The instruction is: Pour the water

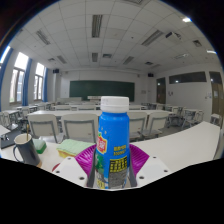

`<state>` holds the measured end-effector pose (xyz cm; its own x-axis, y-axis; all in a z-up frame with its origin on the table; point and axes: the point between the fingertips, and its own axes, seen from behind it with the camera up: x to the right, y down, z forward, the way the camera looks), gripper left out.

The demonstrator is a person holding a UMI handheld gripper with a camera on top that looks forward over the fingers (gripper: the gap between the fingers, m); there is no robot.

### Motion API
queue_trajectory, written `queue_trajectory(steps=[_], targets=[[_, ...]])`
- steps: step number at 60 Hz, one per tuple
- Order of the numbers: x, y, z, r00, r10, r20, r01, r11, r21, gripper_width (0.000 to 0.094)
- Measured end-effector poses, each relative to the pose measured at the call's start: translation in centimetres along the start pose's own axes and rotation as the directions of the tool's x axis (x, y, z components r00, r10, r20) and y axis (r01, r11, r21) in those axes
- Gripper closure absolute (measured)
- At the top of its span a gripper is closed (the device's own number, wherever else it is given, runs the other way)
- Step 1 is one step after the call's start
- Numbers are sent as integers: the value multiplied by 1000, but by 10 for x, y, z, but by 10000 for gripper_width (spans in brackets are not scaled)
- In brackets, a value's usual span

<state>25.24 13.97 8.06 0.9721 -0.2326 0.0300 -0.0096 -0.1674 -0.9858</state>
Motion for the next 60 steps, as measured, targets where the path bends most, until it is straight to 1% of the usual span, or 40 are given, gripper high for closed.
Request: queue_trajectory(steps=[5,7,8,14,18,20,21,24,27,29,32,33,37,40,41,43,48,49,51,53,56,60], targets=[[-2,4,-1,999,2,-32,-1,1000,1,531],[-2,4,-1,999,0,-45,0,1000,-3,549],[-2,4,-1,999,-8,-50,7,1000,-5,579],[-10,5,1,995,-63,-80,61,998,-27,589],[-17,-14,-8,981,-172,-86,172,985,-9,589],[-25,-28,-13,962,-253,-102,254,967,4,589],[-19,-46,-21,950,-296,-100,298,955,4,587],[-35,-70,-27,884,-450,-127,455,890,17,587],[-48,-96,-29,771,-616,-158,626,779,19,589],[-60,-91,-27,663,-721,-203,738,675,14,590],[-76,-106,-31,452,-858,-244,883,470,-19,588],[-83,-122,-40,361,-899,-247,923,382,-40,589],[-105,-126,-39,73,-966,-248,991,98,-89,590],[-119,-134,-40,-107,-966,-233,990,-83,-112,590],[-125,-130,-39,-142,-959,-244,986,-116,-120,590],[-128,-128,-36,-217,-948,-234,974,-192,-124,590],[-147,-131,-47,-410,-887,-215,910,-380,-166,588],[-146,-133,-36,-442,-871,-213,895,-414,-167,589],[-155,-135,-46,-527,-822,-216,848,-493,-193,588],[-159,-135,-36,-597,-772,-219,802,-565,-194,589],[-168,-136,-37,-676,-707,-209,737,-646,-200,588],[-172,-125,-32,-725,-663,-186,689,-698,-197,588]])
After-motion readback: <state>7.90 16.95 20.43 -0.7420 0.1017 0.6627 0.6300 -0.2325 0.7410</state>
